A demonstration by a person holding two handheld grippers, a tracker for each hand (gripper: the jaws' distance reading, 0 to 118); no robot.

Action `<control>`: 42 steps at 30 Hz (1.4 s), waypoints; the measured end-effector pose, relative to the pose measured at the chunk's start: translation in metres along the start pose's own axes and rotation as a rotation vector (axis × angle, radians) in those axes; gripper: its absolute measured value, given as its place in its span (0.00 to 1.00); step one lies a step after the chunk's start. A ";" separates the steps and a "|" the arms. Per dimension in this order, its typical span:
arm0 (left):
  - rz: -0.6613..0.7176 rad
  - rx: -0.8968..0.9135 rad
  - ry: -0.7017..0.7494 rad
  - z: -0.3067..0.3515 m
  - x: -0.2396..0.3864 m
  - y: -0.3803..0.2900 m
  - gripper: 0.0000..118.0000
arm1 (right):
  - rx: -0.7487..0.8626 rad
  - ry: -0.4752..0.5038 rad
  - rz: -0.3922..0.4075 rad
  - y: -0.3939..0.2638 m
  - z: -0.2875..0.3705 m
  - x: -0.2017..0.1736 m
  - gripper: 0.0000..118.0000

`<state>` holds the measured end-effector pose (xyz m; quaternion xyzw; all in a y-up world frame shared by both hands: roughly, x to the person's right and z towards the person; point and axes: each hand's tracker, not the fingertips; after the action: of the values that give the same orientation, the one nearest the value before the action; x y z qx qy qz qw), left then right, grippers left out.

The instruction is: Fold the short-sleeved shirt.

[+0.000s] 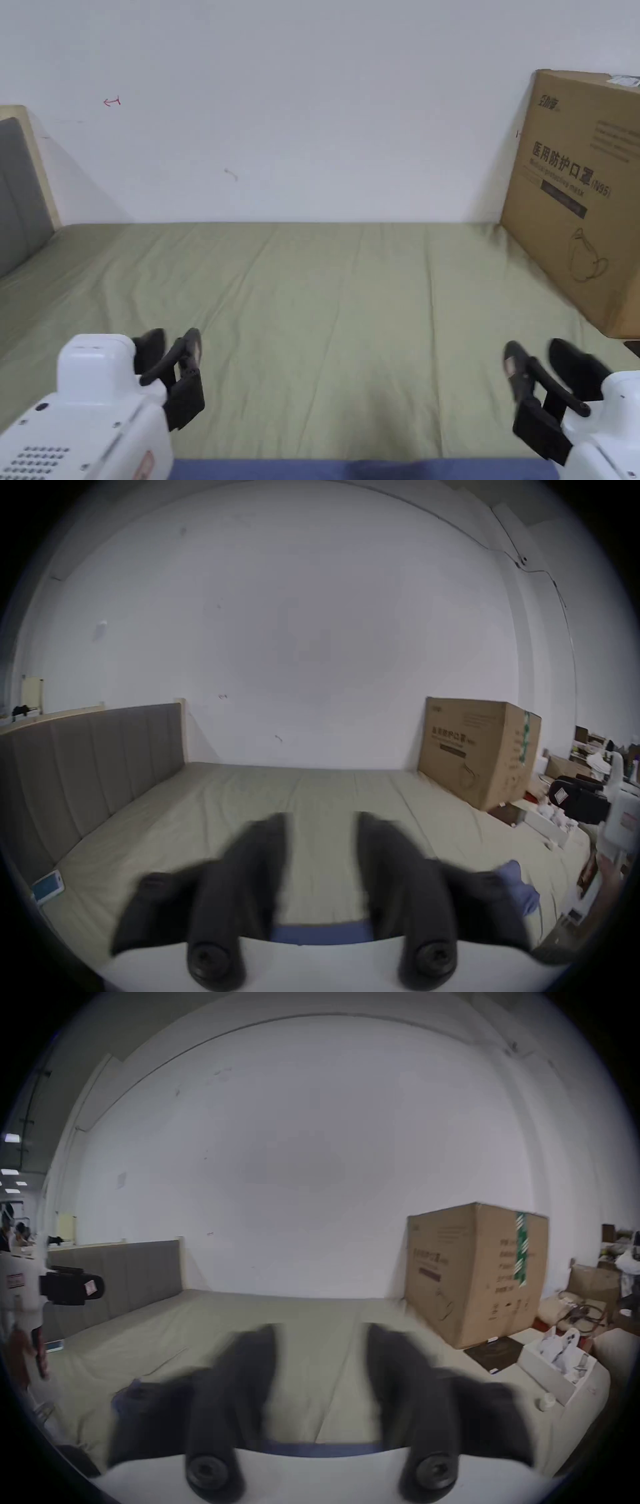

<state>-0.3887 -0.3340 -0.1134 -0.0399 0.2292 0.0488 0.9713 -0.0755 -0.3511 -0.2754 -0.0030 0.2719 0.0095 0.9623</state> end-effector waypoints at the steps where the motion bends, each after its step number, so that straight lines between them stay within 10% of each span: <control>1: 0.006 -0.012 0.001 -0.002 0.005 -0.002 0.00 | -0.010 -0.019 0.002 -0.001 -0.004 -0.009 0.00; 4: 0.032 -0.009 0.003 0.003 0.009 -0.007 0.00 | -0.003 0.039 -0.084 -0.003 -0.001 -0.009 0.00; 15: 0.073 -0.111 -0.034 -0.004 -0.026 0.005 0.00 | -0.036 -0.148 -0.008 -0.001 -0.013 0.001 0.00; 24: 0.897 -0.836 -0.312 -0.106 -0.218 -0.061 0.00 | -0.172 -0.029 0.076 -0.014 -0.025 -0.004 0.00; 26: 0.856 -0.864 -0.272 -0.112 -0.238 -0.081 0.20 | -0.198 0.001 0.089 -0.017 -0.029 -0.010 0.00; 27: 0.823 -0.892 -0.255 -0.116 -0.245 -0.090 0.66 | -0.208 0.008 0.092 -0.018 -0.032 -0.012 0.00; 29: 0.837 -0.947 -0.288 -0.127 -0.256 -0.119 0.99 | -0.220 0.016 0.082 -0.017 -0.034 -0.015 0.00; 40: 1.140 -0.897 -0.667 -0.125 -0.187 -0.173 1.00 | -0.277 0.064 0.130 -0.009 -0.042 -0.031 0.00; 41: 1.138 -0.879 -0.658 -0.120 -0.182 -0.172 0.96 | -0.281 0.068 0.127 -0.009 -0.041 -0.033 0.00; 42: 1.136 -0.840 -0.618 -0.112 -0.177 -0.169 0.63 | -0.282 0.070 0.122 -0.009 -0.041 -0.033 0.00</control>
<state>-0.5767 -0.5264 -0.1247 -0.2658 -0.1048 0.6320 0.7204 -0.1246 -0.3606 -0.2929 -0.1219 0.3010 0.1061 0.9398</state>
